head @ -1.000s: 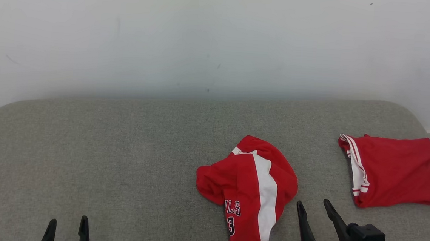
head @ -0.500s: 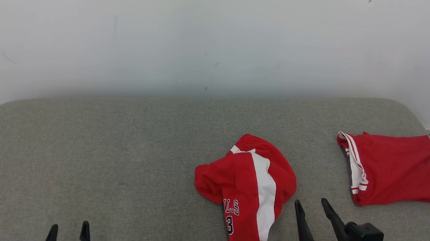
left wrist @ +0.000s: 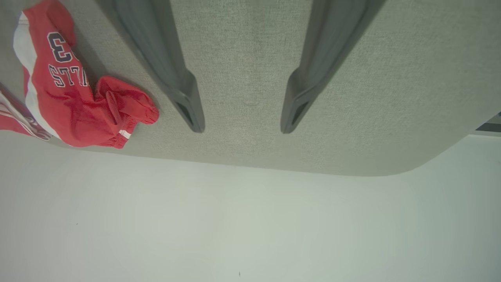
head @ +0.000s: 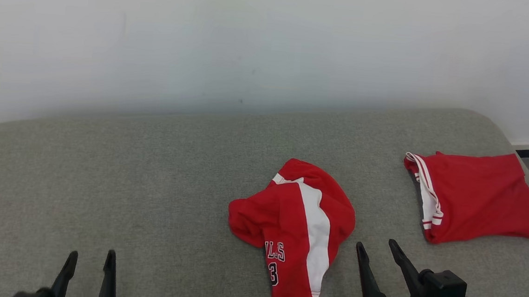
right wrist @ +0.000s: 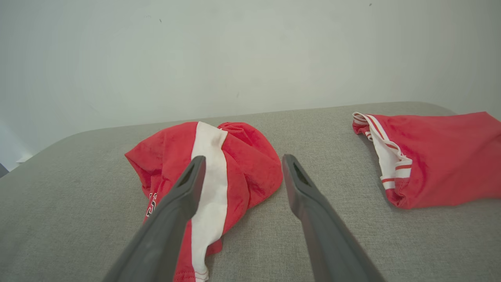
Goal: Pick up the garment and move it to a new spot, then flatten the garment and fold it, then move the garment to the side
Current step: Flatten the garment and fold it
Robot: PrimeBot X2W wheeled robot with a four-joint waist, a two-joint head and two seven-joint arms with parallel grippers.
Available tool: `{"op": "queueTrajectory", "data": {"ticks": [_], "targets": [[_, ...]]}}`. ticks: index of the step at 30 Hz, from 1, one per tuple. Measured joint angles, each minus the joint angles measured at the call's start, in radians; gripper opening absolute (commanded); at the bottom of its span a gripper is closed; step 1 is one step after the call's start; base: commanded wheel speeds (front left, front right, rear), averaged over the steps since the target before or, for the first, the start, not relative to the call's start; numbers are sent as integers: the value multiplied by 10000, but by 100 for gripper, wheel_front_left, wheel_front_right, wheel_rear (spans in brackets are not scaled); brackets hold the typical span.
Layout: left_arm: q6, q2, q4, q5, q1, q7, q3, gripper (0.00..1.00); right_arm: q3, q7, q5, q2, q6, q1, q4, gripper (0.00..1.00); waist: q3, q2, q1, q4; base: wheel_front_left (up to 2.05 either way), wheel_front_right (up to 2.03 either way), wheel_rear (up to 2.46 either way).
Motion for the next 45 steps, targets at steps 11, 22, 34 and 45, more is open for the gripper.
{"op": "queueTrajectory", "data": {"ticks": [11,22,34,45], "targets": [[-782,719,1779,-786,-3854,3726,-1089,100,656,27,27,4,0,-403,-27,100,410,0,1,-1056,0,0,0],[-953,1051,4230,-1338,-7224,6261,-2228,100,1413,-71,182,2,0,-1097,8,100,1213,1,1,-2822,0,0,0],[-890,1269,5862,-1394,-8937,7494,-2895,100,1151,-560,351,-8,0,-1312,92,100,2740,2,3,-4153,0,0,0],[-759,1060,6612,-1639,-9418,8241,-3068,0,1321,-658,516,0,0,-1605,259,100,3319,1,2,-4470,0,0,0]]}}
